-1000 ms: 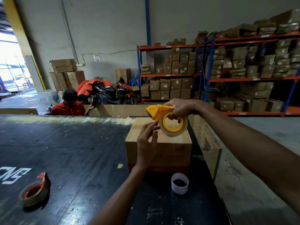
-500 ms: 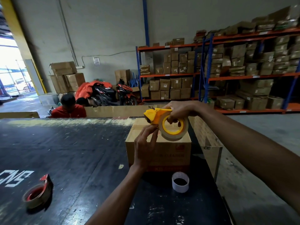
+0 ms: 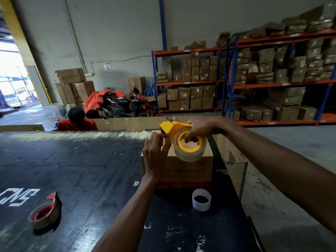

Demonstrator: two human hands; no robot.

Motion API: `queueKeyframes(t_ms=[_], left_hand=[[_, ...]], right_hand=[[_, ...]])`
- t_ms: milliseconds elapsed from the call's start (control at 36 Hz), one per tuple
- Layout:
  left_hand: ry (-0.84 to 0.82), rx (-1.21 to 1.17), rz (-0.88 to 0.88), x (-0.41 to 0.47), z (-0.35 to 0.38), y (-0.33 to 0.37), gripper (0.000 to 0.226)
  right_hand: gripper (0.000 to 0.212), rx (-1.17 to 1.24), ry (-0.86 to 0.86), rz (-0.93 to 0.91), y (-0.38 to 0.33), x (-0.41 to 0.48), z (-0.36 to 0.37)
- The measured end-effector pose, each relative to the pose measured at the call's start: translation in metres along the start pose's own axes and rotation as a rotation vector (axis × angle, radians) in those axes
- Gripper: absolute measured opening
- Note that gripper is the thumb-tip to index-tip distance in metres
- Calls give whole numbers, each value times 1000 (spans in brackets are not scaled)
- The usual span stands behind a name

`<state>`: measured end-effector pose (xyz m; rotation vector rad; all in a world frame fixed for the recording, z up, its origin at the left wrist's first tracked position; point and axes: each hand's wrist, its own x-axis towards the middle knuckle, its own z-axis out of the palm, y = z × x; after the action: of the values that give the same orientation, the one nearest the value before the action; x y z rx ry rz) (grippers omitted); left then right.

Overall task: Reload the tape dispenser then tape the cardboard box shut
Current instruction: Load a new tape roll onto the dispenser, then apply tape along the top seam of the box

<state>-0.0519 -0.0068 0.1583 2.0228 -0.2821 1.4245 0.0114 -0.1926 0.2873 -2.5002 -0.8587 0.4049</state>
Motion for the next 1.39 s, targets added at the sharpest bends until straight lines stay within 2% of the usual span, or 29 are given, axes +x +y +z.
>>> queueKeyframes(t_ms=[111,250,361,417,556,639,722,889,1083,1167,1278,1389], left_hand=[[9,-63,15,4,-1,5,14],[58,-121,-123,11,-11,-6,6],[-151,-211,-64,19,-17,-12,3],[-222,-279,-93,25,-19,-5,1],[-460,-625,-440,35,-25,8,14],[-572,-780,-688,43,-23,9,15],[-631,-876,-845,49,-16,3,19],[-682,-1065,-1133,63,4,-2,27],[-890,-935,-1274,90,35,-12,29],[-969,-924,-1325,101,43,-12,19],[-1005,-910,-1323,114,55,-16,9],[-1060,-778,-1272,125,67,-19,10]], right_hand=[[18,27,-6,-13,3,-8,0],[17,13,16,-16,13,-24,-3],[17,-34,24,-14,15,-36,-10],[16,-59,49,-20,14,-40,-11],[20,-94,102,-16,9,-46,-10],[47,-108,88,8,8,-49,-9],[62,-169,115,10,11,-51,-5],[63,-274,234,6,24,-53,-1],[73,-366,310,101,38,-49,-1],[75,-394,340,129,44,-46,-1],[71,-404,382,144,46,-42,-3],[69,-420,414,159,44,-38,-5]])
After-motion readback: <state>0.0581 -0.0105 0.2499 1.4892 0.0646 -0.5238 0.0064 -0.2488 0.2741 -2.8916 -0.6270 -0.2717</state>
